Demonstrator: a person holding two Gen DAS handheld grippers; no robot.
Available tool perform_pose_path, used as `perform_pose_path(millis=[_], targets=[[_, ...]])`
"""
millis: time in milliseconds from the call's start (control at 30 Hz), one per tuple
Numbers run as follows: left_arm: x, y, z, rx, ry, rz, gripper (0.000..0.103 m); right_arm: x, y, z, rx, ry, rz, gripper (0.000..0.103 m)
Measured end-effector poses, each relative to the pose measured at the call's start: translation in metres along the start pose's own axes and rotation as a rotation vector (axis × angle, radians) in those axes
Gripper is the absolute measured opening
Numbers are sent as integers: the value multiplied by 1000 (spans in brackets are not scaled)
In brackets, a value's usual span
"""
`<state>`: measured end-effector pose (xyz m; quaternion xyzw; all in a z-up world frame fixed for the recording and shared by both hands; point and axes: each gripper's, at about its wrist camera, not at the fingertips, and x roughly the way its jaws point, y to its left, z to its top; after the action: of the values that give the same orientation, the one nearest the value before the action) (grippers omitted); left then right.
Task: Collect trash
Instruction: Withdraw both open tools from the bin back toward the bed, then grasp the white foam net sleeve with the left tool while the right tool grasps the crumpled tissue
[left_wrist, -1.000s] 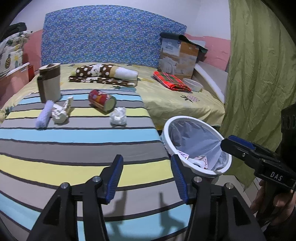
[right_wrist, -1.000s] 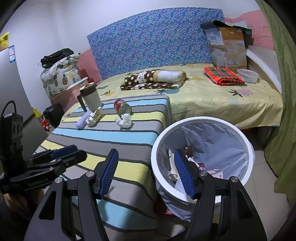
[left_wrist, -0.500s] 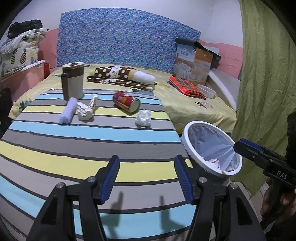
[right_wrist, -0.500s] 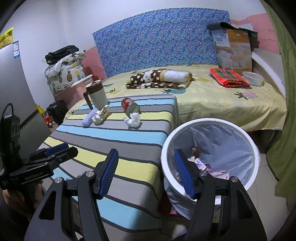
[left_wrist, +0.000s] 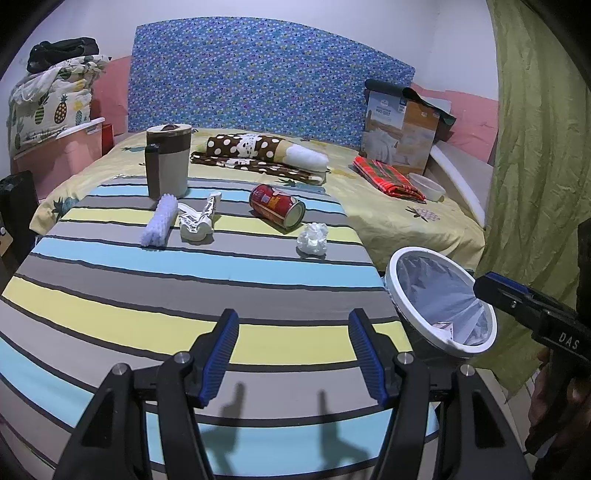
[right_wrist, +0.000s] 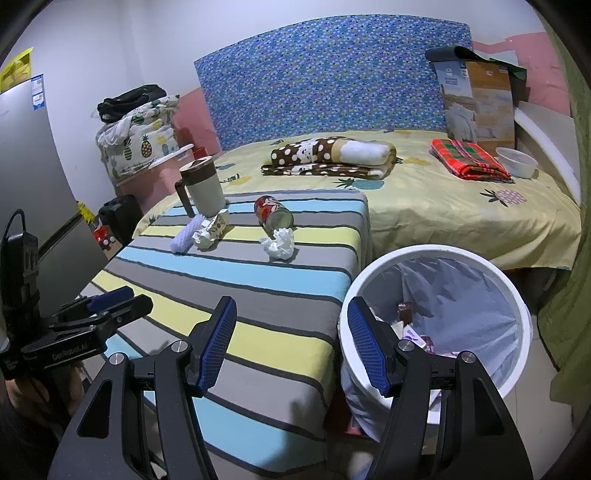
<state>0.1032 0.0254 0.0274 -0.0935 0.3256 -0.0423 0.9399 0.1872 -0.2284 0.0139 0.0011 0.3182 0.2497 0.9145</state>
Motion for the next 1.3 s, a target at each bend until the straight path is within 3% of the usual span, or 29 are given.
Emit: perform_pose_path(millis=[633,1300], targets=[[32,36,16,-49,48,31,64,41,6,19,-25,71,42,64],[85,122,57,-119,54,171,64,107,13,43,-42,158,49,64]])
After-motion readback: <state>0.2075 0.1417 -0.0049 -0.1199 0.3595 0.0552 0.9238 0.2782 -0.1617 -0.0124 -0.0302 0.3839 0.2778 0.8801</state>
